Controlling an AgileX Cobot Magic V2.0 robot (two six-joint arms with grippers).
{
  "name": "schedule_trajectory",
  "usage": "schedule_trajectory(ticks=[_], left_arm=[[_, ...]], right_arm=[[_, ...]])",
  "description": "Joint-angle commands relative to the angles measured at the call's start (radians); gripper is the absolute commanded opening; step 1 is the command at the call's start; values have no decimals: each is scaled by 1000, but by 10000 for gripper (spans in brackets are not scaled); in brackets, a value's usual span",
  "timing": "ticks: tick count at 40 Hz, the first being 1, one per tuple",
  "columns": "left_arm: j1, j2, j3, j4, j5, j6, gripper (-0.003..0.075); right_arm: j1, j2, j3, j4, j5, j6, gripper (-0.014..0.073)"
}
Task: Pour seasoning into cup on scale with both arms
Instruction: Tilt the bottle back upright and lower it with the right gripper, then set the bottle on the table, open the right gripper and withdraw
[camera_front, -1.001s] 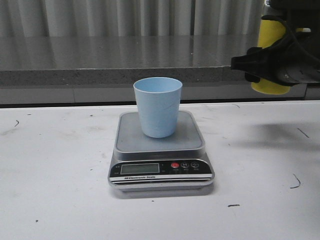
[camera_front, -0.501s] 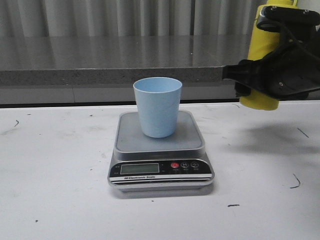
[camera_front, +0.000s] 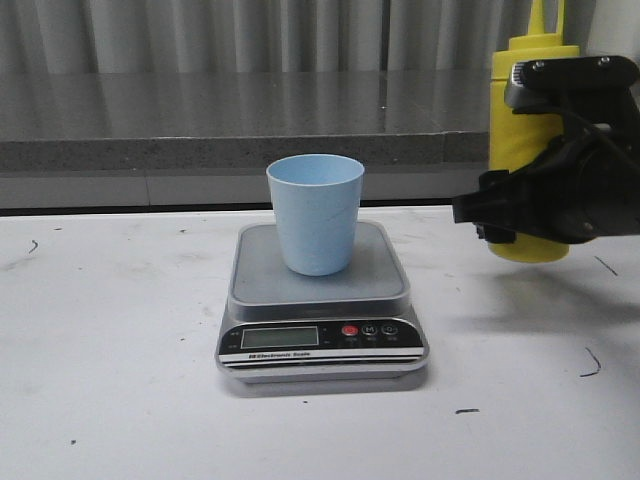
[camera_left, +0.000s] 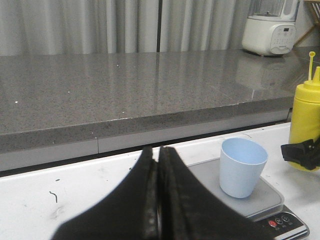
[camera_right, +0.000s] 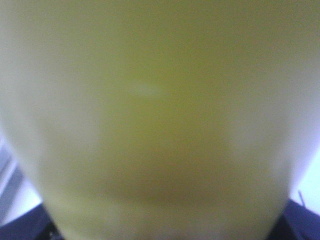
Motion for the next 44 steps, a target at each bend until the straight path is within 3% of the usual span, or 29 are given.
schedule_trajectory(ticks=[1, 9, 18, 34, 37, 44], left_arm=[[-2, 6, -29, -11, -89, -9, -20], [-2, 6, -29, -11, -89, -9, -20], [-2, 6, -29, -11, -89, -9, -20], [-2, 6, -29, -11, -89, -9, -20], [-2, 6, -29, -11, -89, -9, -20], [-2, 6, -29, -11, -89, -9, -20]], right_arm=[[1, -10, 2, -37, -152, 33, 181], [1, 48, 26, -61, -237, 97, 181], [1, 84, 27, -132, -266, 98, 181], [1, 132, 56, -135, -339, 101, 188], [1, 132, 79, -137, -394, 101, 237], [1, 132, 108, -138, -450, 101, 471]])
